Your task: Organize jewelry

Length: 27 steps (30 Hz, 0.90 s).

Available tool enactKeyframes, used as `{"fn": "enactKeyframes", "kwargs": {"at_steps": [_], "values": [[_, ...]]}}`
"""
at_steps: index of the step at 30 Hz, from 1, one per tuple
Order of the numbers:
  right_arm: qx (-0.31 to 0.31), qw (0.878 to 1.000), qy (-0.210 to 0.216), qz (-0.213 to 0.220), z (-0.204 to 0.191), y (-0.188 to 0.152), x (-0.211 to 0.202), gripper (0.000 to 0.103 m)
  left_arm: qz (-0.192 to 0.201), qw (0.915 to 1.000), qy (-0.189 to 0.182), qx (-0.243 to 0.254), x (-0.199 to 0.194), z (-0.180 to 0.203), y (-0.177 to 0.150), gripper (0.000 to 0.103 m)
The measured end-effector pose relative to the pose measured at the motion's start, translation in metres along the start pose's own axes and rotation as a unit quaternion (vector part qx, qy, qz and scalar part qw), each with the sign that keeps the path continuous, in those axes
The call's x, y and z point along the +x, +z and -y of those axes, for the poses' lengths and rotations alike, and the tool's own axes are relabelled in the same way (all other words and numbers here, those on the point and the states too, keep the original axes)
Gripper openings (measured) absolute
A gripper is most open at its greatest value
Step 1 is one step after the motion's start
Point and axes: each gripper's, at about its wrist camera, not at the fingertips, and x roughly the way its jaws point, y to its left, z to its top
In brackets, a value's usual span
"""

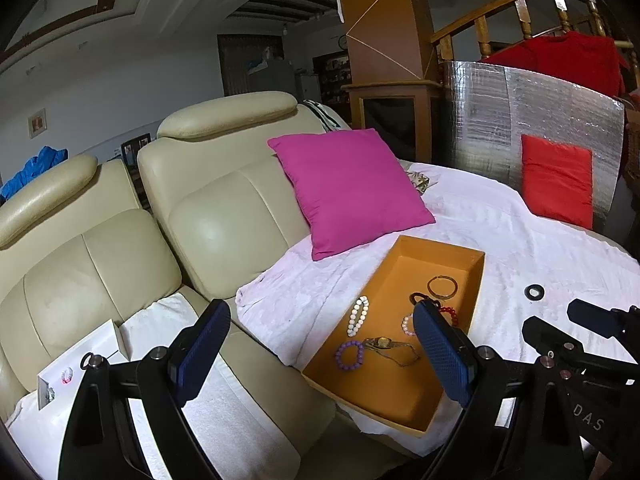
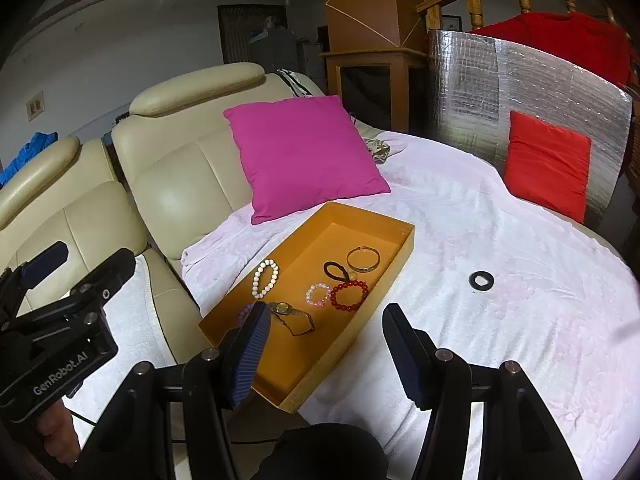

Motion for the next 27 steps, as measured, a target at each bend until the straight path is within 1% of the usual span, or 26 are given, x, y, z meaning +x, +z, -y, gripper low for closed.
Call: {"fn": "enactKeyframes", "kwargs": {"at_steps": [11,27], "values": [[-0.012,1.000,0.007,-0.013,-0.016,0.007,0.027,0.063,-0.012,0.9999,0.008,-0.007,0.023,-0.012,0.000,0.093],[-0.003,0.999,0.024,-0.026,-0.010,0.021,0.068,0.063,-0.032,0.9991,0.028,0.003,0.050,-0.008,0.003,0.093]]}}
